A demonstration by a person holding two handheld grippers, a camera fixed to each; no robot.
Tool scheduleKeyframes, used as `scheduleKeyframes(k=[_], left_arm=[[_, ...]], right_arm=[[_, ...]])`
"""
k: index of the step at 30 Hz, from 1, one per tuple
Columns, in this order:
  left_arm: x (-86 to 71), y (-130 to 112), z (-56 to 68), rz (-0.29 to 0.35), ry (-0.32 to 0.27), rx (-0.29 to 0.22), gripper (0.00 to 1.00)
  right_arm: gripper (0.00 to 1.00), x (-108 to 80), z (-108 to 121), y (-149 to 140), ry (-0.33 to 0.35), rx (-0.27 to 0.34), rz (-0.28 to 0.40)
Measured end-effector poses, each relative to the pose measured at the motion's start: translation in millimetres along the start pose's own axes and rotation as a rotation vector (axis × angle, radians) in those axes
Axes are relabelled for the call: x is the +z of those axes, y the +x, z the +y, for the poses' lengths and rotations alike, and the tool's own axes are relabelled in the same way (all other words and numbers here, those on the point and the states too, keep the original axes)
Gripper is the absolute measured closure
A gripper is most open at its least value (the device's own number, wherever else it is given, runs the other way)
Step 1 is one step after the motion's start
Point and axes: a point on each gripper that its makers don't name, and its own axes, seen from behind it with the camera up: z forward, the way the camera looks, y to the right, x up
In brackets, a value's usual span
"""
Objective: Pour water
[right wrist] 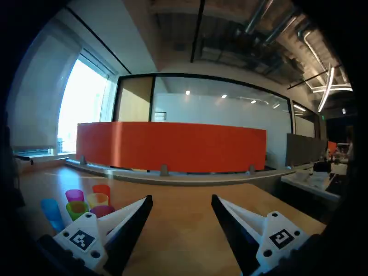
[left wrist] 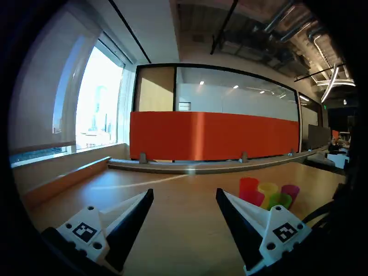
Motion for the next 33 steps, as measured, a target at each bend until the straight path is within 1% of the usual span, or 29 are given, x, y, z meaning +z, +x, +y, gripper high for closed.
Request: scheduleKeyframes(k=[5, 8, 11, 17, 23, 29, 33], left_arm=[[1.4, 17, -3.5, 0.011, -0.005, -0.011, 0.0], [2.6, 23, -4.6, 0.009, -0.008, -0.003, 0.0], [3.4, 29, -2.1, 0.008, -0.02, 0.01, 0.0], [4.4, 34, 3.8, 0.01, -0.037, 0.012, 0.0], [5.9, 41, 9.7, 0.011, -0.054, 0.024, 0.0], [6.1, 48, 13.8, 0.014, -0.07, 0.033, 0.0], [6.5, 50, 17.6, 0.005, -0.096, 0.039, 0.0]], right_arm=[[0.01, 1.5, 1, 14, -0.002, 0.001, -0.004], [0.01, 2.4, 2, 21, -0.004, 0.008, -0.009], [0.01, 2.1, 2, 29, -0.002, 0.018, -0.003], [0.01, 2.2, 4, 28, -0.002, 0.03, -0.011], [0.01, 1.6, 5, 34, 0.002, 0.025, -0.007], [0.01, 3.7, 1, 40, 0.026, 0.013, -0.005], [0.01, 4.4, -5, 42, 0.058, 0.002, -0.009]])
